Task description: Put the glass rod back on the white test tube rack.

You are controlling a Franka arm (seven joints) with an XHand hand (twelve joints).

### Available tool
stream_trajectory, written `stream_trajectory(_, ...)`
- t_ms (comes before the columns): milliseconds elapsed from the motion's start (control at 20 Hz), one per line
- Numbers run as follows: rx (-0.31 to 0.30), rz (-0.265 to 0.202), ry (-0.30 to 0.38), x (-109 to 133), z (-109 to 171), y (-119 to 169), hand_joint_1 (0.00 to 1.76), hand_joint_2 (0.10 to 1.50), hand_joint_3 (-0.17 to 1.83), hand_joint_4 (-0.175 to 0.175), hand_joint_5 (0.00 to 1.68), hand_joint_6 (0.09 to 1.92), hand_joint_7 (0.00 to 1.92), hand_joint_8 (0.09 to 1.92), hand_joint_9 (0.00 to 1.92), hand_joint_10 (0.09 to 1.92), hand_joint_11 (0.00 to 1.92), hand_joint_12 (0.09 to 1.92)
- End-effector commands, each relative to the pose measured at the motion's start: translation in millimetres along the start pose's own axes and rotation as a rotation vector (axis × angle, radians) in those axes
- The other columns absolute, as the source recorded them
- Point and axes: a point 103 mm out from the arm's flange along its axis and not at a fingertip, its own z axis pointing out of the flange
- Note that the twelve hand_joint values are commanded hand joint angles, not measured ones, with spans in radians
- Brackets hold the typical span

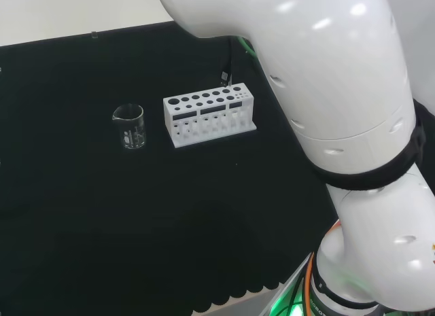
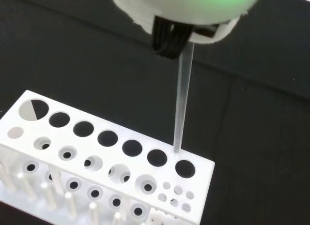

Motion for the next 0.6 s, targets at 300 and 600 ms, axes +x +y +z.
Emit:
stream_trajectory(300, -0.013, 0.000, -0.020, 3, -19, -2, 1.33, 0.62, 0.75, -0.175, 1.21, 0.58, 1.34, 0.83, 1.71, 0.62, 1.62, 0.75)
stream_trajectory(600, -0.008, -0.007, -0.028, 7, -20, -3, 1.33, 0.62, 0.75, -0.175, 1.21, 0.58, 1.35, 0.83, 1.71, 0.62, 1.62, 0.75)
